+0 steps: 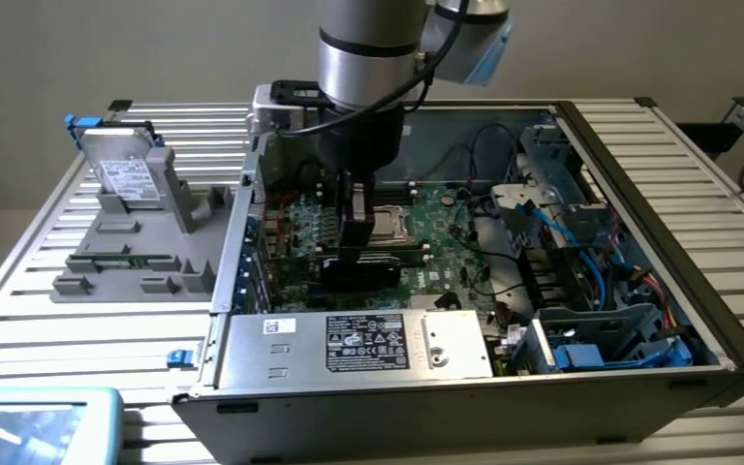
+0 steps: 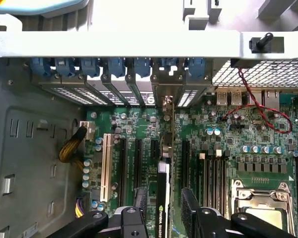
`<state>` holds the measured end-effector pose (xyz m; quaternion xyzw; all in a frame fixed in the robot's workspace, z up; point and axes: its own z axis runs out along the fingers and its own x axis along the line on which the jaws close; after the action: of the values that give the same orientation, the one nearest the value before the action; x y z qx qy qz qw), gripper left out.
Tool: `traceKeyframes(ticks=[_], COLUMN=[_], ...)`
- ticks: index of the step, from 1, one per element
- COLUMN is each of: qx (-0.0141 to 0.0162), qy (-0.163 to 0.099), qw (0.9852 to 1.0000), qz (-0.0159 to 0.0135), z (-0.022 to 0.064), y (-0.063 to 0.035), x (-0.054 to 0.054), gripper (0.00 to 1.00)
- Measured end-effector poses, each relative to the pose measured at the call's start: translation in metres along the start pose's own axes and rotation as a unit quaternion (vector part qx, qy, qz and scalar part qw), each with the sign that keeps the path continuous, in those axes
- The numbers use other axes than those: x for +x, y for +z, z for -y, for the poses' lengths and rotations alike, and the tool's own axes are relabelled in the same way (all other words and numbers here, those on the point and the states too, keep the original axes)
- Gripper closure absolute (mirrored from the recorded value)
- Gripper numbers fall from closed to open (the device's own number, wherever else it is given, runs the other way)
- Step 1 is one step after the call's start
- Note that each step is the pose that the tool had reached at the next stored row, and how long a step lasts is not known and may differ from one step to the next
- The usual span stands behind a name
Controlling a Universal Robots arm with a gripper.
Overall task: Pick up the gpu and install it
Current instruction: 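Insert the gpu into the slot, then press down on the gpu until it lock into place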
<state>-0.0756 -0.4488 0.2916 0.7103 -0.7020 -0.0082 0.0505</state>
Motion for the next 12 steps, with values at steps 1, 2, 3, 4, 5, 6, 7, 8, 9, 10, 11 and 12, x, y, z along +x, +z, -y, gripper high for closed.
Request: traceKeyframes(ticks=[1, 2, 3, 4, 5, 6, 7, 8, 9, 10, 11, 12], qx=[0.0045, 0.0067, 0.0068, 0.0069, 0.0069, 0.0068, 0.0068, 0.0068, 0.0068, 0.0068, 0.0068, 0.0068], qy=[0.000, 0.000, 0.000, 0.000, 0.000, 0.000, 0.000, 0.000, 0.000, 0.000, 0.000, 0.000], qw=[1.0000, 1.0000, 1.0000, 1.0000, 1.0000, 1.0000, 1.0000, 1.0000, 1.0000, 1.0000, 1.0000, 1.0000], qz=[-0.0002, -0.0002, -0.0002, -0.0002, -0.0003, -0.0003, -0.0003, -0.0003, -0.0003, -0.0003, -0.0003, -0.0003], z=[-0.0017, -0.0029, -0.0029, -0.0029, -0.0029, -0.0029, -0.0029, -0.0029, -0.0029, -0.0029, -0.0029, -0.0029], y=[-0.0003, -0.0001, -0.0001, -0.0001, -0.0001, -0.0001, -0.0002, -0.0002, -0.0002, -0.0002, -0.0002, -0.0002], x=[-0.0001, -0.0004, -0.0004, -0.0004, -0.0004, -0.0004, -0.0003, -0.0003, -0.0003, -0.0003, -0.0004, -0.0003], gripper=[0.58, 0.58, 0.58, 0.58, 0.58, 0.58, 0.58, 0.58, 0.58, 0.58, 0.58, 0.58])
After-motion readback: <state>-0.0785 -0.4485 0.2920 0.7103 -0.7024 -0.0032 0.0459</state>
